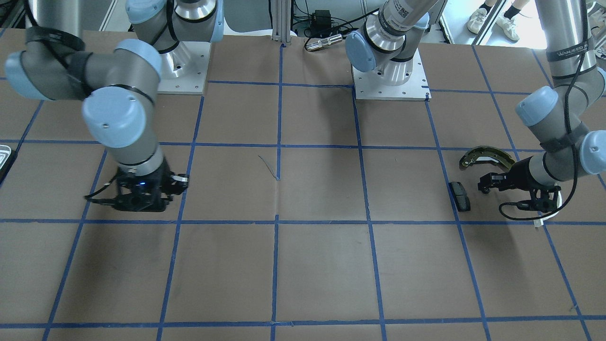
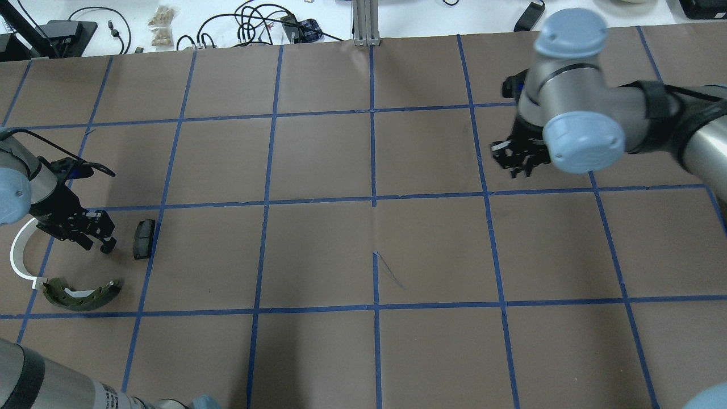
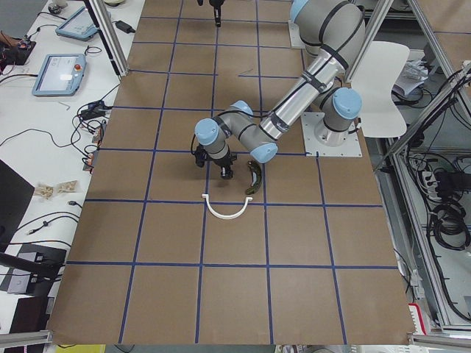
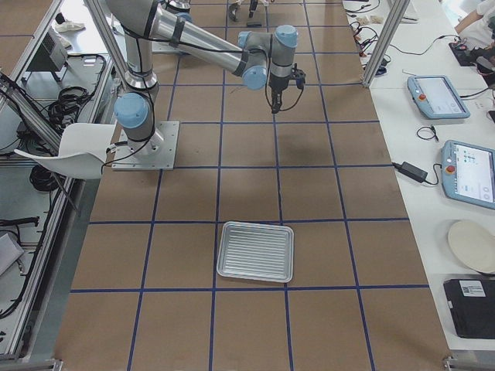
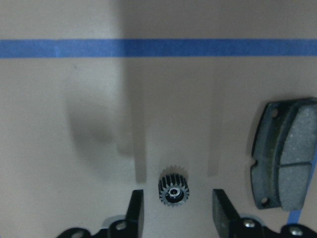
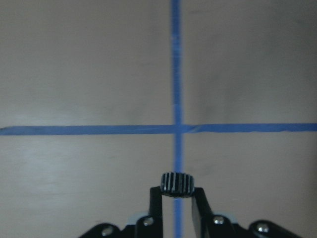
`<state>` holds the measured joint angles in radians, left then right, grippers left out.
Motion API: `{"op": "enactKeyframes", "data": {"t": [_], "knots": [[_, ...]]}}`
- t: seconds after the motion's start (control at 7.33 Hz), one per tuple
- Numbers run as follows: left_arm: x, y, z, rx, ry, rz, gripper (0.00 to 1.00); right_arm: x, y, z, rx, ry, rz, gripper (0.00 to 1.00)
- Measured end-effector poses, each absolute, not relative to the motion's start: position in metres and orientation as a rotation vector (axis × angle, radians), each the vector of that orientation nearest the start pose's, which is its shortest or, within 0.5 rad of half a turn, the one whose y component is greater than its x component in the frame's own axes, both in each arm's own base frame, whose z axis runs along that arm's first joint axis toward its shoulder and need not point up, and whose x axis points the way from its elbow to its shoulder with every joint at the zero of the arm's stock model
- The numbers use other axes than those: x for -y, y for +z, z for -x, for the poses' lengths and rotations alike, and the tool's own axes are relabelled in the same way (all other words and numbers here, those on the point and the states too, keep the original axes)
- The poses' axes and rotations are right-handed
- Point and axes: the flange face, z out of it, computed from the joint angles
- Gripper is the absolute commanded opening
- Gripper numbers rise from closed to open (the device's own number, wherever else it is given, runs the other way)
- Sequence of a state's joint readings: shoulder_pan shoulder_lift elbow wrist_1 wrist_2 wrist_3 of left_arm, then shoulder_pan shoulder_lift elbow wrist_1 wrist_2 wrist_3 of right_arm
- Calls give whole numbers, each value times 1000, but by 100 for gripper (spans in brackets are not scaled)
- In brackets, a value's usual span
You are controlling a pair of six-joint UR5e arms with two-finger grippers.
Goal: Place bearing gear from tray to pile
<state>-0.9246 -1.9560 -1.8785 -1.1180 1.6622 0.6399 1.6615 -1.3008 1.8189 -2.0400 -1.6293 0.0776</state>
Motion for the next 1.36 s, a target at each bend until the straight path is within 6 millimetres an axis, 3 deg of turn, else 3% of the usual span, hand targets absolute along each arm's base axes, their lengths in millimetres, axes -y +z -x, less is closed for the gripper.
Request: {"op": "enactKeyframes", "data": {"t": [0.14,0.41,0.55,0.68,0.95,1.09,1.23,1.36], "knots": [[504,194,-220,-3182,387,-13,100,521,257,-239,-3175,57,28,8],[516,223,-202,-3180,353,11,100,495,221,-329,-3080,74,-18,8],[526,246,-179,-3181,343,39,100,483,211,-361,-3034,90,-61,35],[536,269,-144,-3174,331,49,100,474,206,-382,-3010,94,-85,99],[543,294,-73,-3161,311,45,100,473,204,-389,-2995,78,-77,100],[544,300,-41,-3160,308,36,100,488,211,-372,-3007,38,-41,100],[544,304,-9,-3164,301,35,100,510,226,-337,-3028,-2,19,100],[544,305,26,-3177,293,40,100,533,254,-290,-3047,-22,82,100]]}}
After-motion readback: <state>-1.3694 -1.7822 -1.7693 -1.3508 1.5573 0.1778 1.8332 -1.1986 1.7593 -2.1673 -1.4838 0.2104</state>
